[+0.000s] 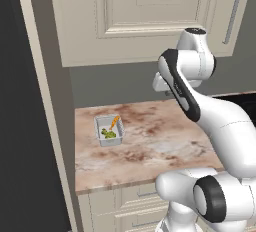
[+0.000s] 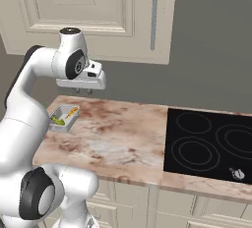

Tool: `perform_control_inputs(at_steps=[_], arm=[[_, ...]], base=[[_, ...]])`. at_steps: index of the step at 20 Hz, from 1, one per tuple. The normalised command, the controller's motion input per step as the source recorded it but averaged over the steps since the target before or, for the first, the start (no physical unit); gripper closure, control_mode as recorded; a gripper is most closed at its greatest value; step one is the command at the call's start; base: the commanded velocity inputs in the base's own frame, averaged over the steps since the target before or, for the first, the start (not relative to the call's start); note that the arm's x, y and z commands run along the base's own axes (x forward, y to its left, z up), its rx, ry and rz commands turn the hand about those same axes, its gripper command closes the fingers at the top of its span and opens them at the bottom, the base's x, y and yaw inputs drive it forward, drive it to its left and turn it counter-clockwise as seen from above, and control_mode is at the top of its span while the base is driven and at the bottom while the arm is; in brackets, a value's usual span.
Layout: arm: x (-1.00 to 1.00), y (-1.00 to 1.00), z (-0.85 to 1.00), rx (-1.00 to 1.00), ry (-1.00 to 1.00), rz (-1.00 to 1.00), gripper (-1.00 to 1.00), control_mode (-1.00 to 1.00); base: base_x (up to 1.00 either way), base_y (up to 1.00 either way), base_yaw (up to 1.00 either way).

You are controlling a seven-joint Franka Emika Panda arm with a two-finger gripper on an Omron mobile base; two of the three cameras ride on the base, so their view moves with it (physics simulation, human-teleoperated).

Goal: Place the tupperware on the top shelf of the fridge. Make space for the tupperware among the existing items by rearranging them on the shelves if needed. Close the fridge door when finished.

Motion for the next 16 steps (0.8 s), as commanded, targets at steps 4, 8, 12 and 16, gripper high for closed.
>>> perform_control_inputs(at_steps=[4, 8, 12, 16], arm=[[0.08, 0.24, -0.12, -0.01, 0.00, -0.03, -1.00, -1.00], [0.21, 0.43, -0.29, -0.03, 0.00, -0.04, -1.00, -1.00], [0.08, 0.34, -0.62, 0.00, 0.00, -0.02, -1.00, -1.00], [0.02, 0.42, -0.86, 0.00, -0.02, 0.00, -1.00, -1.00]], base=[[0.00, 0.00, 0.00], [0.00, 0.00, 0.00], [0.00, 0.00, 0.00], [0.00, 0.00, 0.00]])
